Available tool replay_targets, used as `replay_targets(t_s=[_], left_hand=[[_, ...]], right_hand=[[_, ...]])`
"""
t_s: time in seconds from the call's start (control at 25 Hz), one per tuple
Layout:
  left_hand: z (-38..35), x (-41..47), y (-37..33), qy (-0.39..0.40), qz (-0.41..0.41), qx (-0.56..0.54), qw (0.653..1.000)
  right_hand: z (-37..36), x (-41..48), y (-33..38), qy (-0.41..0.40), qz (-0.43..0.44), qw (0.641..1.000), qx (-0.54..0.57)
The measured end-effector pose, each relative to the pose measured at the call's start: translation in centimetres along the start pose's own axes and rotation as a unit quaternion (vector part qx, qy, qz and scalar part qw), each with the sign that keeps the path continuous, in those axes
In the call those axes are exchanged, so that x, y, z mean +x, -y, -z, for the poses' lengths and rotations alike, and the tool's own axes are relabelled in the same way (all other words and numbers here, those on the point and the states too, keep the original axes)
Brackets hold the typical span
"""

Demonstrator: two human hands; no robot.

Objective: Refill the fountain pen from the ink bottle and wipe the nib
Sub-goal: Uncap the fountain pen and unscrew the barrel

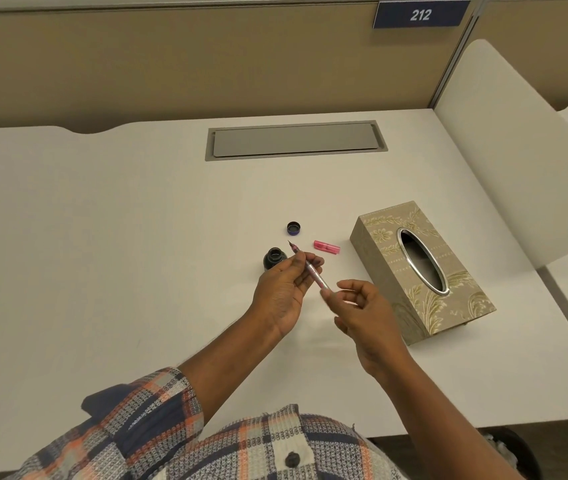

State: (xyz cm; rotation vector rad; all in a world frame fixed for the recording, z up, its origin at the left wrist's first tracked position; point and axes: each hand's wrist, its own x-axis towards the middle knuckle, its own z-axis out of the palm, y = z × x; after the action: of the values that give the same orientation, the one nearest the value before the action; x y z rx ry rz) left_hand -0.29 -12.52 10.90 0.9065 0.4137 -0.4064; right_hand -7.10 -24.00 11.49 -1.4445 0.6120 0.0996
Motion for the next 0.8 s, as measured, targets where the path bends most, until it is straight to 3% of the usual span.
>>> replay_targets(t_s=[0.12, 0.28, 0.48, 0.8], left_hand=[[-0.04, 0.08, 0.11, 0.002, -0.004, 0.0, 1.0], [-0.04, 0.16, 0.04, -0.006, -0.008, 0.005, 1.0], [-0.03, 0.25, -0.03, -0.01, -0.007, -0.008, 1.0], [-0.06, 0.11, 0.53, -0.012, -0.002, 0.0, 1.0]], right_hand=[[-0.22, -0.14, 0.13, 0.024, -0.026, 0.999, -0.01], [-0.04, -0.04, -0.09, -0.003, 0.014, 1.0, -0.011], [-0.25, 0.12, -0.06, 0.031, -0.022, 0.999, -0.003], [0.27, 0.23, -0.28, -0.041, 0.052, 0.997, -0.05]])
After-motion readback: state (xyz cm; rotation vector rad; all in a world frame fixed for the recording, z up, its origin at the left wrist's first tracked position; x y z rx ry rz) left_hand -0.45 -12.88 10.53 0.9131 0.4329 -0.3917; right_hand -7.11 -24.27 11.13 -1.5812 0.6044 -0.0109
